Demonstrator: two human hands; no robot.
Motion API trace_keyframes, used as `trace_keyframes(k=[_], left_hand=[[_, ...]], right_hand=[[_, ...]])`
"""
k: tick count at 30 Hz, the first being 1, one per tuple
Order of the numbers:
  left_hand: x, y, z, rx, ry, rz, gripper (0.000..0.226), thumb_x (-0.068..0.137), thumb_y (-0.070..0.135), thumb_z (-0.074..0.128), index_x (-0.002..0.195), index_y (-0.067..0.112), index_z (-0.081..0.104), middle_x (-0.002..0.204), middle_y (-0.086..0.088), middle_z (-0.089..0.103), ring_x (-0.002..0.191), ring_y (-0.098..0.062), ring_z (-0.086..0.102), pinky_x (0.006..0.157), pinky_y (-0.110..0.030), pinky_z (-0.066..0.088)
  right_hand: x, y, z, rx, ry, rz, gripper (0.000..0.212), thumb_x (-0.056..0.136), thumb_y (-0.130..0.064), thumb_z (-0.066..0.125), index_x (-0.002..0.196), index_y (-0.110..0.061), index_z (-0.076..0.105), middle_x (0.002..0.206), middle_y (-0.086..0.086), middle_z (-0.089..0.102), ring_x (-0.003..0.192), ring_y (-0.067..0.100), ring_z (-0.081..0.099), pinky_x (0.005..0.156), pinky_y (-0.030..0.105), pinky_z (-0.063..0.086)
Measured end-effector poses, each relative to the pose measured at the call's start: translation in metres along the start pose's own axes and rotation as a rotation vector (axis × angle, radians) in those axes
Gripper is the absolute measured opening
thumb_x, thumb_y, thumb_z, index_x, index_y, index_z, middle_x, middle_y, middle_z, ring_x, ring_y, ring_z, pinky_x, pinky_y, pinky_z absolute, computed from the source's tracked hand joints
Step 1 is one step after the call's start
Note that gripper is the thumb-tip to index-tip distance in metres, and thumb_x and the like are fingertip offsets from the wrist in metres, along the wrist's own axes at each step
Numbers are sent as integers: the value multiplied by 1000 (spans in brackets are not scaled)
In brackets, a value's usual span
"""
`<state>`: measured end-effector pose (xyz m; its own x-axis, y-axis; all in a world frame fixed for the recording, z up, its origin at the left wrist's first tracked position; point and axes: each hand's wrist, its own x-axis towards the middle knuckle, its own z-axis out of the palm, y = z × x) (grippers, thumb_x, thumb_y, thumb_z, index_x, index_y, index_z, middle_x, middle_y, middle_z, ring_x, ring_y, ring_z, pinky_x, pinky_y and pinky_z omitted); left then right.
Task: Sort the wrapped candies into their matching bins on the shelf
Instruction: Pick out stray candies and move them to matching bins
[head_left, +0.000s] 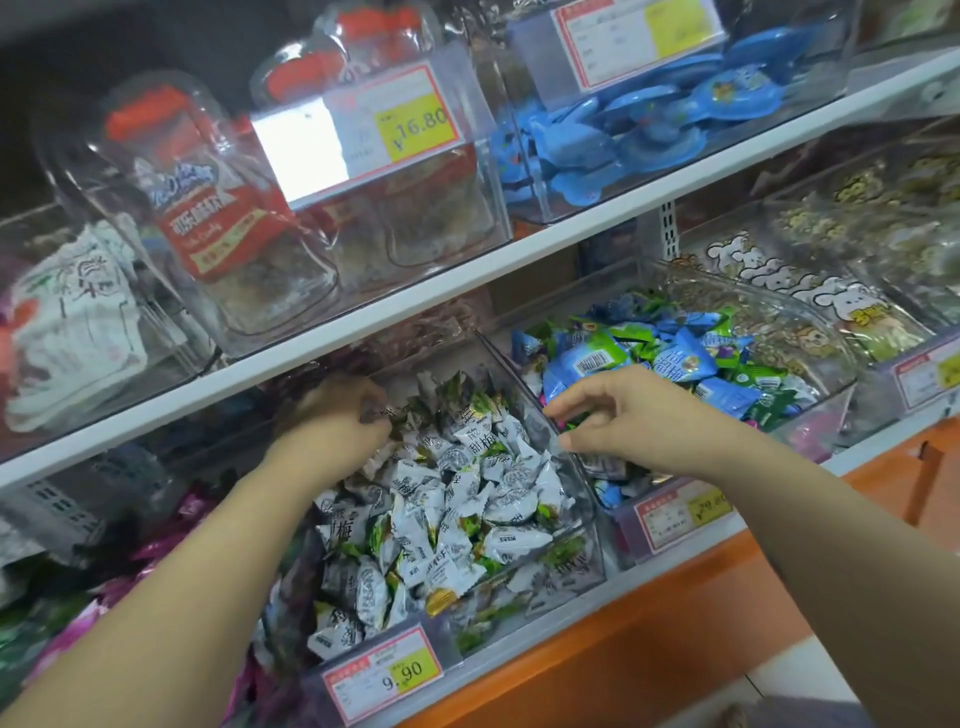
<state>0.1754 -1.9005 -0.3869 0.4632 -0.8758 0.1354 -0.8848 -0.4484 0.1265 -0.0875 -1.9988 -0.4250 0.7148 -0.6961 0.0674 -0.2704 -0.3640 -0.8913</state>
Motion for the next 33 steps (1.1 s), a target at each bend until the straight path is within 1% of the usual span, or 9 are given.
trace_keyframes(k=[3,5,8,11,14,16,20,24,33], left_hand=[[1,31,8,-102,9,198,22,93,28,54,114,29,54,114,8,54,84,-11,60,70,-28,51],[6,48,17,-111,-93,270,33,95,33,51,128,29,48,122,9,50,86,-10,56,71,-25,47],[27,58,36,-108,-190,270,41,95,38,50,134,27,45,139,2,47,111,-18,56,88,-26,43],[45,63,47,-95,-235,269,47,93,44,53,135,24,48,141,0,47,122,-18,48,94,-26,37],[55,64,54,17,-340,251,64,85,60,54,138,26,46,151,-2,34,135,-22,36,109,-36,31],[59,60,54,52,-384,227,62,83,61,57,135,29,48,151,-2,32,135,-23,34,108,-36,31],[55,43,45,70,-418,238,52,81,58,61,125,31,53,136,3,46,116,-17,48,96,-32,41],[33,20,32,49,-443,292,32,85,52,59,112,34,58,122,7,53,108,-17,55,98,-39,44],[-4,-3,16,49,-419,310,39,89,48,57,124,32,58,142,16,43,126,-3,41,103,-19,28]], right_hand=[[7,-1,2,-35,36,-14,27,81,-22,73,108,-25,68,97,-13,67,77,4,64,77,25,55],[11,-2,5,-71,67,-28,31,81,-24,73,111,-24,67,101,-10,67,78,3,63,72,19,53],[15,-2,7,-85,80,-34,33,82,-24,72,114,-22,66,104,-6,67,80,1,62,71,14,48],[16,0,6,-47,62,-16,34,81,-23,73,114,-22,66,104,-6,68,81,1,63,72,15,50],[19,1,5,-29,47,-8,33,80,-22,74,112,-22,66,102,-8,68,77,0,64,71,14,51],[20,1,6,-16,46,-2,31,80,-22,74,110,-23,67,99,-10,67,75,1,63,71,16,52],[20,2,6,-9,46,-1,28,80,-23,74,108,-24,67,97,-11,67,75,1,64,73,18,51],[18,2,5,-13,37,0,29,81,-24,73,110,-23,67,97,-11,67,80,3,65,79,22,52],[15,0,5,-41,31,9,28,82,-26,72,110,-26,66,99,-11,67,79,5,65,73,23,52]])
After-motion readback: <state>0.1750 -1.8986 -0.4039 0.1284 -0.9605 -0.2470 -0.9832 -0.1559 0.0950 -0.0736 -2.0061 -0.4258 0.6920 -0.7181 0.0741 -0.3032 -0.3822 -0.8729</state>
